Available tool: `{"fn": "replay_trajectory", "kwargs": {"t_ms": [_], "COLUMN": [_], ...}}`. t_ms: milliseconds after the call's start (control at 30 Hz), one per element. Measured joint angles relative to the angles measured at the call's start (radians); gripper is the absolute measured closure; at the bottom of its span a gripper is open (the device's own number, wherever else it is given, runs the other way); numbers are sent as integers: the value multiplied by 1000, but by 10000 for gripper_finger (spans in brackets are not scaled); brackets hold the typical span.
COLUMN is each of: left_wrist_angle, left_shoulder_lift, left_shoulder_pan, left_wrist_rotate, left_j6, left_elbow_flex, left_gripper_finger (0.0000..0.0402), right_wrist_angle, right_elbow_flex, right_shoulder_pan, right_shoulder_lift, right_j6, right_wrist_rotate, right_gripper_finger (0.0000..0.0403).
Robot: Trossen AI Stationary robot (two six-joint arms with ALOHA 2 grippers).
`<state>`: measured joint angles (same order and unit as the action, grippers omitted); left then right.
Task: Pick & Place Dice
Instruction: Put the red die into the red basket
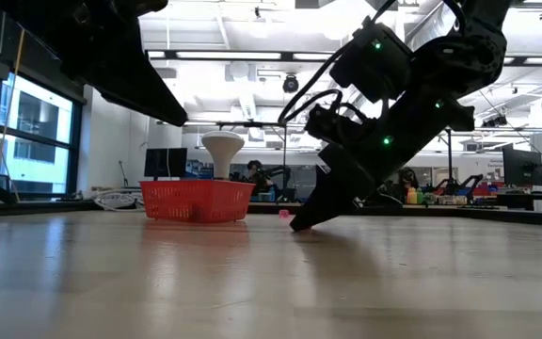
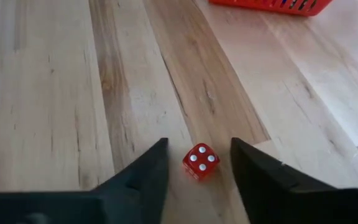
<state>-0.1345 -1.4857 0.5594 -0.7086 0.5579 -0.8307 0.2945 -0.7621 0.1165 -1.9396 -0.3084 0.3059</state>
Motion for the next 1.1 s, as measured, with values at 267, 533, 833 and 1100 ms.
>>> {"fn": "replay_trajectory", "kwargs": {"t_ms": [267,533,833,1100], "left_wrist_angle": [0,0,8,6], "left_shoulder_lift": [0,0,0,0], "left_shoulder_pan": [0,0,-2,-3], "left_wrist_rotate": [0,0,-2,-2], "left_j6": [0,0,-9,-12], "left_elbow_flex": [0,0,0,0], "left_gripper_finger": [262,262,262,262], "right_wrist_angle": [-1,19,2,-34], "right_elbow_flex": [1,-2,-175,-349], "right_shoulder_pan": [1,1,-10,-89], "right_shoulder_lift": [1,17,102,76], "right_j6": [26,43,283,448], "right_wrist_rotate": [17,-15,-72,-139], "right_gripper_finger": [358,362,362,361]}}
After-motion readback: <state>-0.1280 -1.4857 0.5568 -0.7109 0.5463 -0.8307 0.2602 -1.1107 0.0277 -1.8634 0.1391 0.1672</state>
